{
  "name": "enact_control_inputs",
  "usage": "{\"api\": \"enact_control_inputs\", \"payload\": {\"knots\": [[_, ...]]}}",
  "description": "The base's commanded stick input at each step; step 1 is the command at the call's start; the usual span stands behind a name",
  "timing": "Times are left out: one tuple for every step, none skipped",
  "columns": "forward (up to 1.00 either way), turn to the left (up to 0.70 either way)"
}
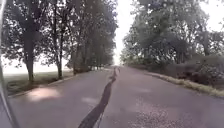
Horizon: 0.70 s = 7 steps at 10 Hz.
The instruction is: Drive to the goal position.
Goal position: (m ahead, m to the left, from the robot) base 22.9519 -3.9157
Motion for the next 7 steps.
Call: {"api": "enact_control_inputs", "payload": {"knots": [[0.7, 0.0], [0.7, 0.0], [0.7, 0.0], [0.7, 0.0], [0.7, 0.0], [0.7, 0.0], [0.7, 0.0]]}}
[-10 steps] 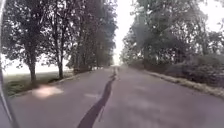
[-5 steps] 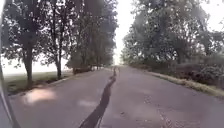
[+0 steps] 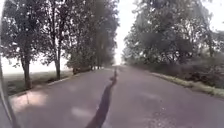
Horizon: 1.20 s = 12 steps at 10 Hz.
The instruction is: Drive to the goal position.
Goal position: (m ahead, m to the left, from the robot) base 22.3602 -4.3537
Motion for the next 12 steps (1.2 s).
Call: {"api": "enact_control_inputs", "payload": {"knots": [[0.7, 0.0], [0.7, 0.0], [0.7, 0.0], [0.7, 0.0], [0.7, 0.0], [0.7, 0.0], [0.7, 0.0], [0.7, 0.0], [0.7, 0.0], [0.7, 0.0], [0.7, 0.0], [0.7, 0.0]]}}
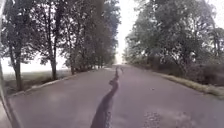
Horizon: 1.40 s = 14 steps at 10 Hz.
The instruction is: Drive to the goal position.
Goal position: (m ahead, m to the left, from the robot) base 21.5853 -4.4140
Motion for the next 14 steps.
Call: {"api": "enact_control_inputs", "payload": {"knots": [[0.7, 0.0], [0.7, 0.0], [0.7, 0.0], [0.7, 0.0], [0.7, 0.0], [0.7, 0.0], [0.7, 0.0], [0.7, 0.0], [0.7, 0.0], [0.7, 0.0], [0.7, 0.0], [0.7, 0.0], [0.7, 0.0], [0.7, 0.0]]}}
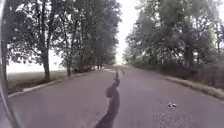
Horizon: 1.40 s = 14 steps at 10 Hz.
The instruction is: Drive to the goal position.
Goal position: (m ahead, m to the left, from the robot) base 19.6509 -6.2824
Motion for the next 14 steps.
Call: {"api": "enact_control_inputs", "payload": {"knots": [[0.7, -0.01], [0.7, -0.04], [0.7, -0.07], [0.7, -0.04], [0.7, 0.0], [0.7, 0.0], [0.7, 0.0], [0.7, 0.0], [0.7, 0.0], [0.7, 0.0], [0.7, 0.0], [0.7, 0.0], [0.7, 0.0], [0.7, 0.0]]}}
